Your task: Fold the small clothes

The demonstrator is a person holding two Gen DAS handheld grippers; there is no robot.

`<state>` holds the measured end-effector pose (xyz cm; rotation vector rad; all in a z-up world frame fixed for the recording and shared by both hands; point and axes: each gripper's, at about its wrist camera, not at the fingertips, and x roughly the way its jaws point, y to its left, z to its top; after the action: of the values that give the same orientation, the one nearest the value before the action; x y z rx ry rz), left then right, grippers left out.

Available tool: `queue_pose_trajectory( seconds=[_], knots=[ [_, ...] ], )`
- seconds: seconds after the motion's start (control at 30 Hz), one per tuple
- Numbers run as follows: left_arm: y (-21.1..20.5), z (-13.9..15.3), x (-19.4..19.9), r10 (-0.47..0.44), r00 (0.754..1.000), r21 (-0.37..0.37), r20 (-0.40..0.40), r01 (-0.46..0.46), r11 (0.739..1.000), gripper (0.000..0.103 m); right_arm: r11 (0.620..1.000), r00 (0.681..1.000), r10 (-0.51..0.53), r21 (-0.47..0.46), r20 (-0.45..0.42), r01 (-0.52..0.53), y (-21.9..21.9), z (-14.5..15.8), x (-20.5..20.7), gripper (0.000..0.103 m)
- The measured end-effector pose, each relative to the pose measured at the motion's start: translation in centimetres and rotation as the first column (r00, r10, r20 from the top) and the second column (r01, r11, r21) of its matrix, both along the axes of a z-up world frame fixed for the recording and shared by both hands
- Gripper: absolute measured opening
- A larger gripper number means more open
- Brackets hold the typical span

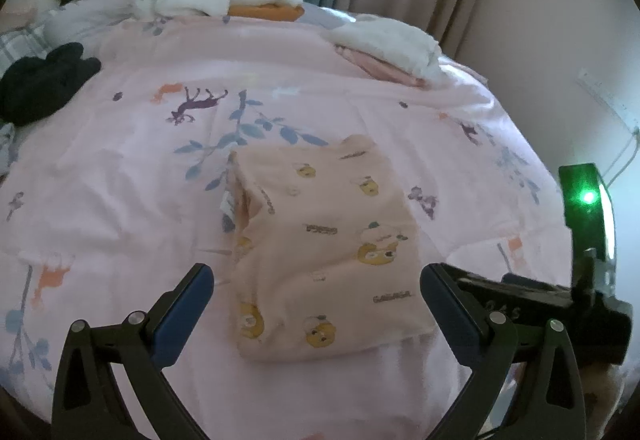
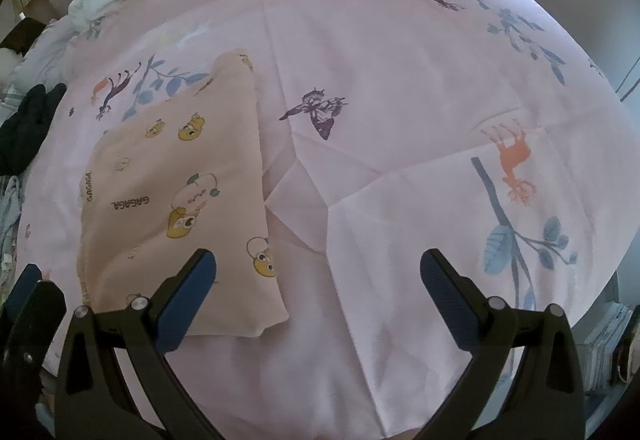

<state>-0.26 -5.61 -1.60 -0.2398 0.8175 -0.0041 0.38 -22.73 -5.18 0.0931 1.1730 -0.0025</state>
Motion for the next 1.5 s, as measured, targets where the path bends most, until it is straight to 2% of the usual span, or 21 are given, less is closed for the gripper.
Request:
queue_pose_trajectory(
  seconds=[0.37,0.77,1.5],
  knots=[
    [-0.1,-0.3,0.1,0.018,1.0,0.019,-0.012,-0.018,1.0,0.102,0.999,0.999,-0.05,0.018,-0.002,0.05,-0.9,0.0,0.0,0.103],
    [-0.7,-0.5,-0.1,0.013,1.0,0.042,-0.024,-0.012,0.999,0.102,0.998,0.998,-0.057,0.004,-0.012,0.057,-1.1,-0.4,0.2,0.103],
    [-0.8,-0.7,0.2,0.003,0.999,0.042,-0.041,-0.002,0.999,0.102,0.999,0.999,-0.036,-0.029,-0.028,0.036,-0.5,-1.0,0.5,0.103]
  ],
)
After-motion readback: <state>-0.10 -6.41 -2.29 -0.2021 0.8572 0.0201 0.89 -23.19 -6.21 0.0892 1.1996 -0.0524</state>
